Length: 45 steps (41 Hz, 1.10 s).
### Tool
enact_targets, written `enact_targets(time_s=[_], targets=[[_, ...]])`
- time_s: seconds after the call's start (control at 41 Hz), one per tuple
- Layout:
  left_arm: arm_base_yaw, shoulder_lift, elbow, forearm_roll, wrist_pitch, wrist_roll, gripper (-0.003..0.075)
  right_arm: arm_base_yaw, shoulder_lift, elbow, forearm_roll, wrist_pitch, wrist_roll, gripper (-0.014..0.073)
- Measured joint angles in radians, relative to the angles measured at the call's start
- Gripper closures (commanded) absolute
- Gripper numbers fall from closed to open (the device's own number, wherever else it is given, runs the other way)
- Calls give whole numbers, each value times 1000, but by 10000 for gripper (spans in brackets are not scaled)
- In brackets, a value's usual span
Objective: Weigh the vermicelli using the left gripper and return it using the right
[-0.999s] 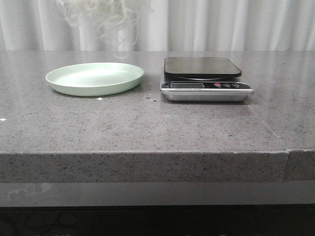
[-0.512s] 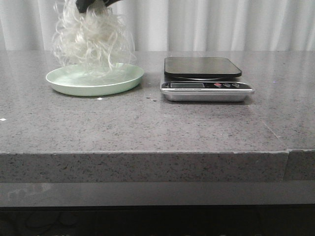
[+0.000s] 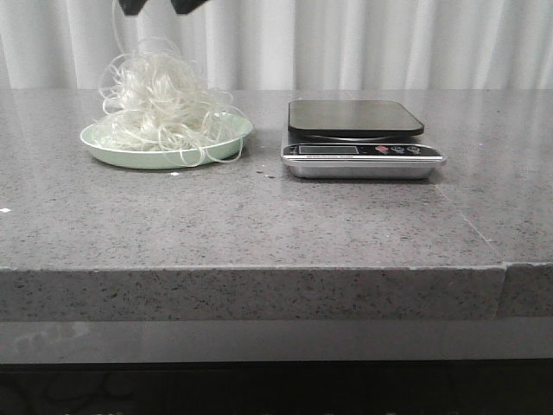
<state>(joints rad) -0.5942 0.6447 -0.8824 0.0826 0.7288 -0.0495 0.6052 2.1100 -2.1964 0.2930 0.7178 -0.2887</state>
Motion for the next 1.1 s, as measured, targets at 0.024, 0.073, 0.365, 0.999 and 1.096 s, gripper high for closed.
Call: enact_targets(time_s=[0.024,0.073,0.365,0.999,1.096], targets=[[0,0,0,0,0,0,301,0,-14,0,0,15,5,88],[0,0,0,0,0,0,301,-6,-51,0,0,50,23,88],[0,0,0,0,0,0,301,-52,-285,8,-109,238,146,88],[0,0,0,0,0,0,301,-67,-1044,917,-155,39,161,88],[0,0,0,0,0,0,301,-89,-1156,1020,-158,39,161,88]])
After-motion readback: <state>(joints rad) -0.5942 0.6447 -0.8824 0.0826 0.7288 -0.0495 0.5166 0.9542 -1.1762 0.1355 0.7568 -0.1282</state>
